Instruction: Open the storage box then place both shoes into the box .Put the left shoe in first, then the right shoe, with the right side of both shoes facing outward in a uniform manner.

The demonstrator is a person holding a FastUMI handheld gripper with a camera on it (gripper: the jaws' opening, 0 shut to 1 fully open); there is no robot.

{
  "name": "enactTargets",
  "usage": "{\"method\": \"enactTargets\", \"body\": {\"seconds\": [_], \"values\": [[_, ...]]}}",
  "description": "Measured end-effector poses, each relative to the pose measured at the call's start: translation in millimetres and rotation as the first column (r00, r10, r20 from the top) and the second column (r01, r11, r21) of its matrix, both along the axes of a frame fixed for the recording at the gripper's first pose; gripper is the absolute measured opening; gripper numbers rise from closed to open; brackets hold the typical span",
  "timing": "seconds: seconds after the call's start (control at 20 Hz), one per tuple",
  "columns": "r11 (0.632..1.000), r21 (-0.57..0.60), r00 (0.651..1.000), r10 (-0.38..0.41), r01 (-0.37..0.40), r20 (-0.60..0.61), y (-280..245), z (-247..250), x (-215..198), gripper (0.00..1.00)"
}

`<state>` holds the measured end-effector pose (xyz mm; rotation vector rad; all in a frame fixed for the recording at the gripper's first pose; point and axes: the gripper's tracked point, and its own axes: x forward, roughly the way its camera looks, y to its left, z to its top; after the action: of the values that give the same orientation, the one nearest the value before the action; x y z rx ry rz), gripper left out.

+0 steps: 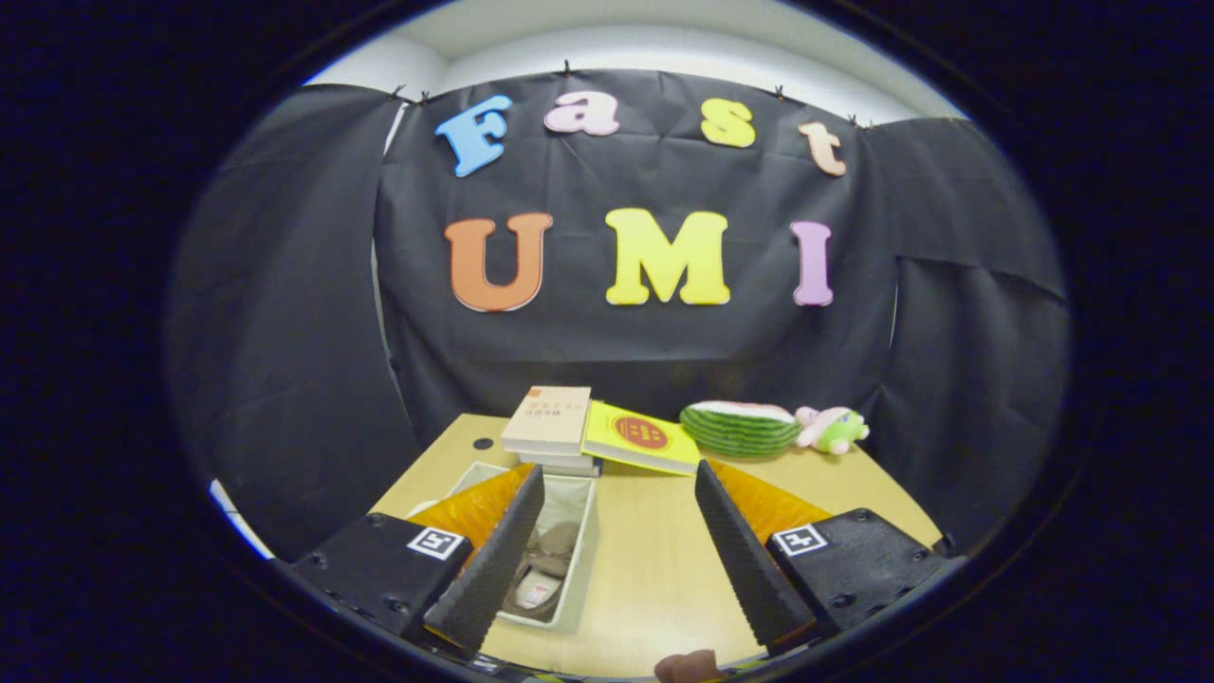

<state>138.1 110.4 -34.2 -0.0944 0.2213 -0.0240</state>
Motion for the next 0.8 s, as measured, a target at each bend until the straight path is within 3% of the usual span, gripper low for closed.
{"method": "enactTargets", "body": {"seconds": [0.4,0.8], "values": [[0.994,-0.094,0.988,0.069,-0.056,0.139,-37.0,21.8,-102.0,1.0],[0.998,0.031,0.982,0.049,-0.056,0.185,-72.4,16.0,-176.3,1.0]]}}
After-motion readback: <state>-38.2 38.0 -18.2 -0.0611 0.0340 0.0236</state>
